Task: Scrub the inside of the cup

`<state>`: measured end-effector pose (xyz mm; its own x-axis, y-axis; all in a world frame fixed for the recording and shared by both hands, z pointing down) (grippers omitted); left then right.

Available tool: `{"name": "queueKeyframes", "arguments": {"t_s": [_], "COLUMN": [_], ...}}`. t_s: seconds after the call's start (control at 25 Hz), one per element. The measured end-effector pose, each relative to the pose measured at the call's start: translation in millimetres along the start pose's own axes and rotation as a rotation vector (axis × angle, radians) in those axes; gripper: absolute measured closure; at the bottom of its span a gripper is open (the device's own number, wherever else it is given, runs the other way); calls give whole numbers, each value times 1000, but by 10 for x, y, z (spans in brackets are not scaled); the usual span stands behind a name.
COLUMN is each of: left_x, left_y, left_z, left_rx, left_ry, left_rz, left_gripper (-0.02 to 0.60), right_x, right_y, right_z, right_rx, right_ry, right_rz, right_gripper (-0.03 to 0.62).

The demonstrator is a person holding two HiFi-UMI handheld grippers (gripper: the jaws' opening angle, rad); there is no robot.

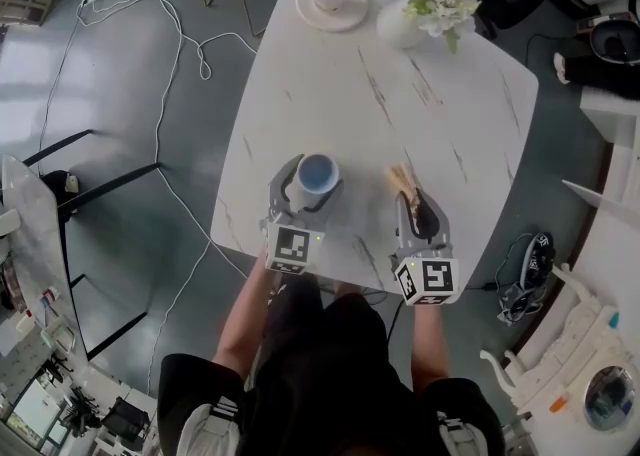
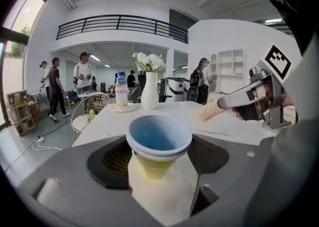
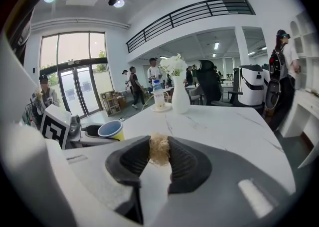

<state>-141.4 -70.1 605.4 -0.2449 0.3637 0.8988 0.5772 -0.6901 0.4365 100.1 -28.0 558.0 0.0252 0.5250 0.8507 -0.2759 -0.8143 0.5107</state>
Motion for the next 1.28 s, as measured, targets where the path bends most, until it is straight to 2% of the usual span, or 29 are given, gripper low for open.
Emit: {"name": "queueKeyframes", "arguments": {"t_s": [0.32, 0.52, 0.72, 1.08, 1.28], "left_x": [-241, -406, -529, -748, -782], "left_y": [-219, -428, -675, -1034, -1200], "left_z": [96, 223, 388, 555, 768], "left_rx": [-22, -38, -44, -65, -52], "left_ry": [30, 45, 64, 136, 172], "left_rz": [44, 68, 49, 66, 59], "left_gripper": [225, 225, 225, 225, 225], "right_x": [-207, -358, -528, -791, -842], "right_y": [-201, -392, -616, -940, -1208], "right_z": [-57, -188, -323, -634, -808], "right_rx": [-20, -70, -111, -189, -236], "right_ry": [-24, -42, -72, -143, -165], "right_rz": [58, 99, 140, 236, 239], "right_gripper": [490, 490, 490, 490, 490]}}
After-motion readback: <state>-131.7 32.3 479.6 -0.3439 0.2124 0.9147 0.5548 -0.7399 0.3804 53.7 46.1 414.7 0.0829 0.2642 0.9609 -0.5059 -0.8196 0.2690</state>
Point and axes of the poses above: the fingertips, and each gripper's own axes: y forward along the fingers, z to its right, x out of its underside, the point moved 10 cm from there along -y, backward along the fingers, and after that the axes turned 3 degrees about x, right-handed, at the moved point
